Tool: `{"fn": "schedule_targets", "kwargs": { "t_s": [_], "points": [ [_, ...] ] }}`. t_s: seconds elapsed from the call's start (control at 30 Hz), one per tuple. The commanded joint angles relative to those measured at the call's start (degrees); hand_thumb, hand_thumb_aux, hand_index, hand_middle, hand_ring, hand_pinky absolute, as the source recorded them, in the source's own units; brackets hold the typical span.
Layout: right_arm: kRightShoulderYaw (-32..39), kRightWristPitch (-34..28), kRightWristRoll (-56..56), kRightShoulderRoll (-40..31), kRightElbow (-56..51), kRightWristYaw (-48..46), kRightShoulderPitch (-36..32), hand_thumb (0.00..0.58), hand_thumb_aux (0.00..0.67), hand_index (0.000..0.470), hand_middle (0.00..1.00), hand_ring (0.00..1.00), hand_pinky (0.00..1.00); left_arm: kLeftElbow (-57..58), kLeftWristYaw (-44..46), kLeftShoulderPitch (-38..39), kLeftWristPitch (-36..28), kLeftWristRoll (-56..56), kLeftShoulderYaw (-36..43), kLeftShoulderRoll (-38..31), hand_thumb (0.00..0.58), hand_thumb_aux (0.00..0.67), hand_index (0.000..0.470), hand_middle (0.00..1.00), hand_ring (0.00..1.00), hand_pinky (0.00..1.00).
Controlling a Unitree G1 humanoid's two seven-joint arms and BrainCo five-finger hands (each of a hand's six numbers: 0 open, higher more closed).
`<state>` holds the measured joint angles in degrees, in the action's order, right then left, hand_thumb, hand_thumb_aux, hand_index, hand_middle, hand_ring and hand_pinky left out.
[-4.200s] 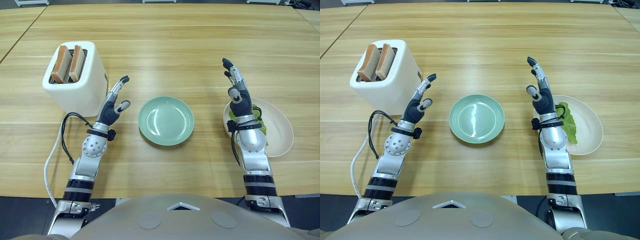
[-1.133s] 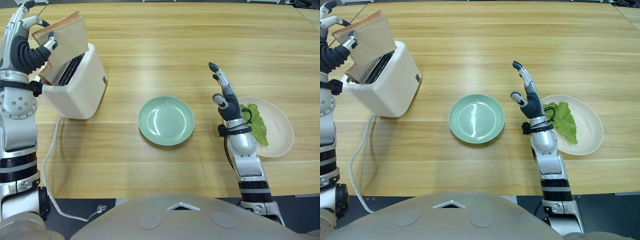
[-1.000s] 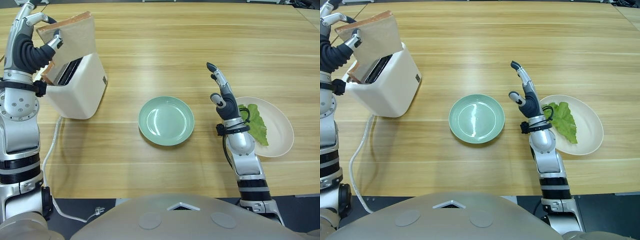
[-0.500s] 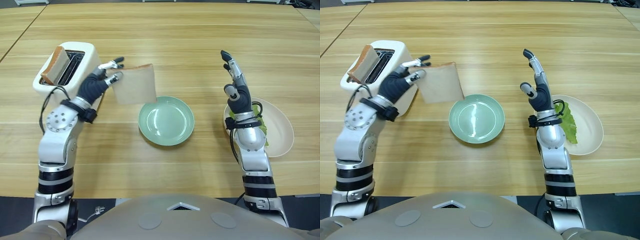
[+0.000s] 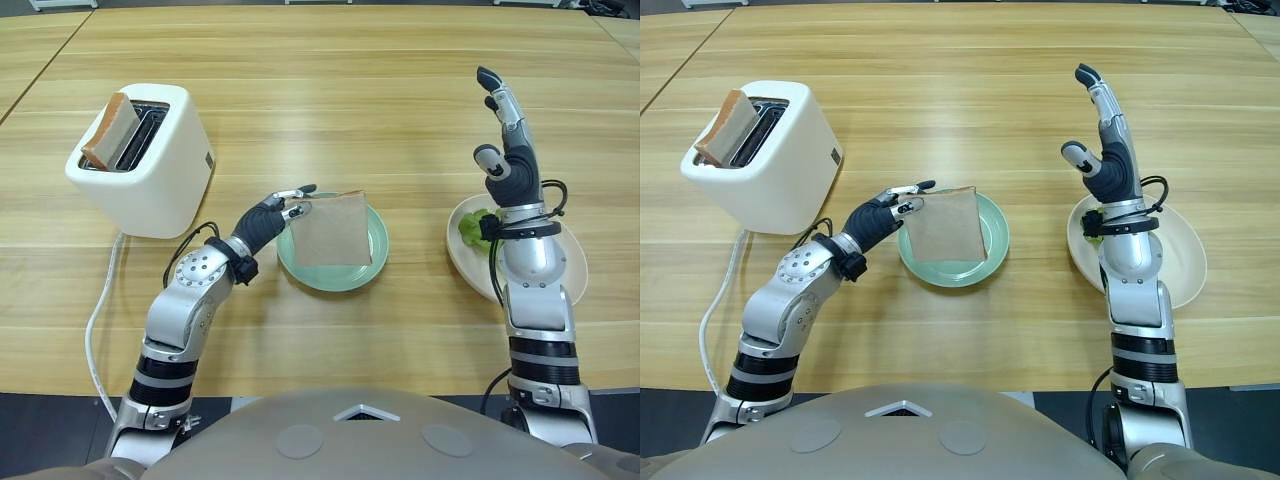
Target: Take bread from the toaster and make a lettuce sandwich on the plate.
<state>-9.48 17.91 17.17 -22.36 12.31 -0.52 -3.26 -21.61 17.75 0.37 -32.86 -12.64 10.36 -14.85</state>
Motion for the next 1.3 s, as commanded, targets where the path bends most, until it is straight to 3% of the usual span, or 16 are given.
{"fn": "schedule_targets", "kwargs": {
  "t_s": [0.03, 0.23, 0.27, 0.3, 0.33, 0.37, 0.4, 0.63, 0.73, 0.77, 0.8, 0.87, 0.93, 0.97, 1.0, 1.3],
  "points": [
    [-0.57, 0.09, 9.6, -6.15, 1.85, -0.5, 0.52, 0.0, 0.0, 0.0, 0.0, 0.0, 0.0, 3.22, -2.93, 0.31, 5.27, 10.52, 6.69, -2.38, 0.58, 0.67, 0.47, 0.0, 0.0, 0.0],
    [0.79, -3.18, 36.88, -21.35, -1.78, -1.74, 6.13, 0.0, 0.0, 0.0, 0.0, 0.0, 0.0, 5.59, -6.97, 0.83, 12.67, 21.47, 10.14, -4.29, 0.58, 0.67, 0.47, 0.0, 0.0, 0.0],
    [0.44, -3.93, 37.67, -23.04, -2.97, -3.72, 8.01, 0.0, 0.0, 0.0, 0.0, 0.0, 0.0, 5.69, -6.99, 0.89, 13.59, 22.27, 10.29, -4.38, 0.55, 0.518, 0.363, 0.0, 0.0, 0.0],
    [0.23, -4.99, 38.13, -24.55, -4.45, -5.75, 9.78, 0.0, 0.0, 0.0, 0.0, 0.0, 0.0, 5.69, -6.95, 1.03, 14.12, 22.9, 10.26, -4.34, 0.476, 0.386, 0.271, 0.0, 0.0, 0.0],
    [0.08, -5.86, 37.88, -25.73, -5.89, -7.81, 11.36, 0.0, 0.0, 0.0, 0.0, 0.0, 0.0, 5.62, -7.15, 1.14, 14.62, 23.59, 10.16, -4.38, 0.346, 0.244, 0.171, 0.0, 0.0, 0.0],
    [-0.09, -6.55, 37.39, -26.61, -7.04, -9.58, 12.86, 0.0, 0.0, 0.0, 0.0, 0.0, 0.0, 5.41, -7.31, 1.21, 14.97, 24.13, 9.94, -4.43, 0.062, 0.037, 0.026, 0.0, 0.0, 0.0],
    [-0.07, -7.15, 36.78, -27.31, -8.11, -11.22, 13.98, 0.0, 0.0, 0.0, 0.0, 0.0, 0.0, 5.12, -7.61, 1.25, 15.32, 24.8, 9.48, -4.55, 0.0, 0.0, 0.0, 0.0, 0.0, 0.0],
    [2.19, -7.54, 31.92, -29.09, -11.11, -17.64, 17.93, 0.023, 0.013, 0.009, 0.0, 0.0, 0.0, -0.37, -7.59, -0.37, 15.96, 24.18, 0.27, -6.37, 0.0, 0.0, 0.0, 0.0, 0.0, 0.0],
    [4.54, -7.6, 32.1, -29.13, -13.52, -17.68, 17.21, 0.164, 0.102, 0.072, 0.0, 0.0, 0.0, -2.34, -5.64, -1.12, 15.32, 21.98, -3.69, -7.08, 0.0, 0.0, 0.0, 0.0, 0.0, 0.0],
    [5.07, -7.6, 32.11, -29.29, -14.49, -17.3, 16.93, 0.268, 0.179, 0.125, 0.0, 0.0, 0.0, -3.06, -5.02, -1.28, 15.02, 21.14, -4.9, -7.25, 0.0, 0.0, 0.0, 0.0, 0.0, 0.0],
    [5.67, -7.62, 32.15, -29.43, -15.44, -17.02, 16.6, 0.413, 0.31, 0.217, 0.0, 0.0, 0.0, -3.63, -4.57, -1.47, 14.76, 20.45, -5.98, -7.46, 0.0, 0.0, 0.0, 0.0, 0.0, 0.0],
    [6.75, -7.46, 32.33, -29.8, -17.57, -15.97, 15.96, 0.466, 0.373, 0.262, 0.0, 0.0, 0.0, -4.93, -3.71, -1.81, 14.24, 19.15, -8.12, -7.84, 0.0, 0.0, 0.0, 0.0, 0.0, 0.0],
    [7.49, -7.16, 32.67, -30.25, -19.53, -14.16, 15.29, 0.563, 0.554, 0.389, 0.0, 0.0, 0.0, -6.42, -2.63, -2.18, 13.7, 17.33, -10.1, -7.98, 0.0, 0.0, 0.0, 0.0, 0.0, 0.0],
    [7.76, -6.87, 32.93, -30.46, -20.49, -12.64, 14.83, 0.579, 0.641, 0.45, 0.0, 0.0, 0.0, -7.09, -2.1, -2.37, 13.33, 16.6, -10.79, -8.0, 0.0, 0.0, 0.0, 0.0, 0.0, 0.0],
    [7.94, -6.74, 33.14, -30.72, -21.25, -11.15, 14.2, 0.58, 0.67, 0.47, 0.0, 0.0, 0.0, -7.93, -1.24, -2.53, 12.45, 14.63, -11.74, -7.69, 0.0, 0.0, 0.0, 0.0, 0.0, 0.0],
    [4.95, -4.41, 29.17, -30.87, -16.71, -1.75, 12.44, 0.58, 0.67, 0.47, 0.0, 0.0, 0.0, -8.51, 0.38, -3.94, 11.08, 11.81, -13.59, -7.79, 0.0, 0.0, 0.0, 0.0, 0.0, 0.0]
  ]
}}
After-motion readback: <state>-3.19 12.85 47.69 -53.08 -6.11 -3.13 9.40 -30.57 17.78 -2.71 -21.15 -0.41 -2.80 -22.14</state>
